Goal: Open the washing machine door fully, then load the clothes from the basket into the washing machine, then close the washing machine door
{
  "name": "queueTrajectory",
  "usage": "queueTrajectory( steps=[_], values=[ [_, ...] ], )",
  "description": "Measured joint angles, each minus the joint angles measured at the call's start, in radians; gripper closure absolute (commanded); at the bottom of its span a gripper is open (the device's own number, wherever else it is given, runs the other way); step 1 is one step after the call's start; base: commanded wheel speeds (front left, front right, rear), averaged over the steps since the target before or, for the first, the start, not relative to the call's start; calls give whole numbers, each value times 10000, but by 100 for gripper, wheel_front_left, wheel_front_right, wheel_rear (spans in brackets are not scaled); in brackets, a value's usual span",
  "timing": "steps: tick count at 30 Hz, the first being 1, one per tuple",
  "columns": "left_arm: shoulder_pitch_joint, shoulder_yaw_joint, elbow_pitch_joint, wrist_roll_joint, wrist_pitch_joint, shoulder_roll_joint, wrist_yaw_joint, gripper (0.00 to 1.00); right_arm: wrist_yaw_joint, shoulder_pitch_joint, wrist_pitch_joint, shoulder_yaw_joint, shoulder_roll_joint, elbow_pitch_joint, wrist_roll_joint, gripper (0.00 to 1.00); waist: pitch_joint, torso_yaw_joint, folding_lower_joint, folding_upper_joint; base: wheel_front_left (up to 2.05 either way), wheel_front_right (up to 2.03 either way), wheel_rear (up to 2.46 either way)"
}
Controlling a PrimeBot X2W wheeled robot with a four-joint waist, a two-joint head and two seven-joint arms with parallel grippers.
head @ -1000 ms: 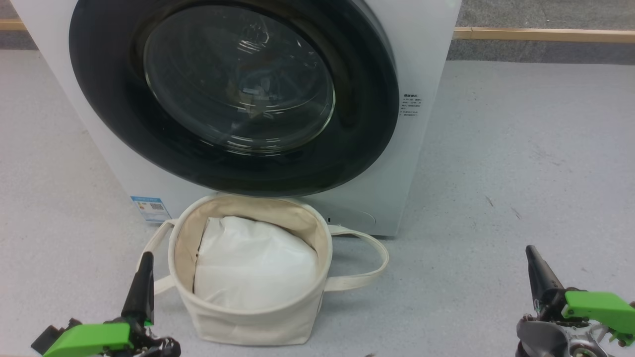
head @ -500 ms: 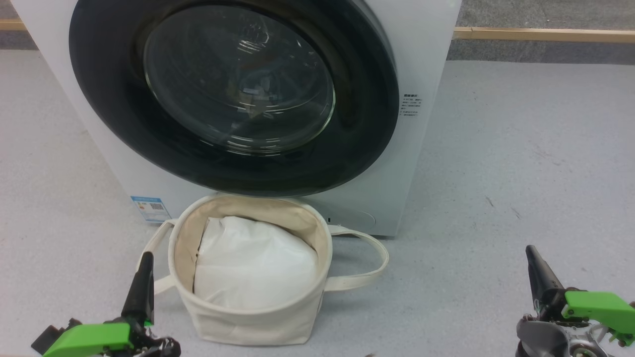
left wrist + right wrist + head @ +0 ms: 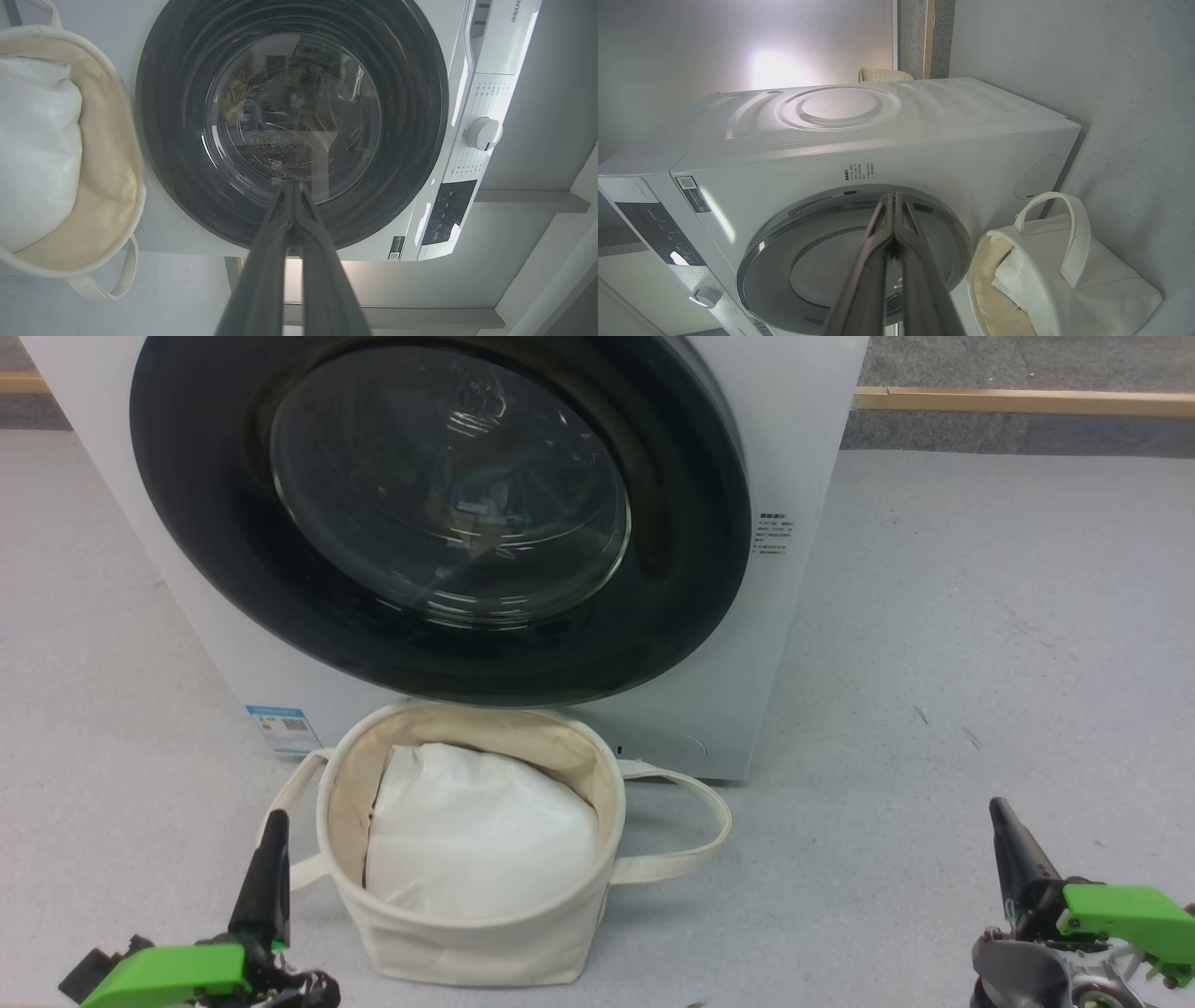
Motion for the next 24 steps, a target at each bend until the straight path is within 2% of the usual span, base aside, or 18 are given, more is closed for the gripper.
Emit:
queueTrajectory(
  steps=[24],
  values=[
    [0,0,0,0,0,0,0,100,0,0,0,0,0,0,0,100,0,0,0,0,0,0,0]
  ],
)
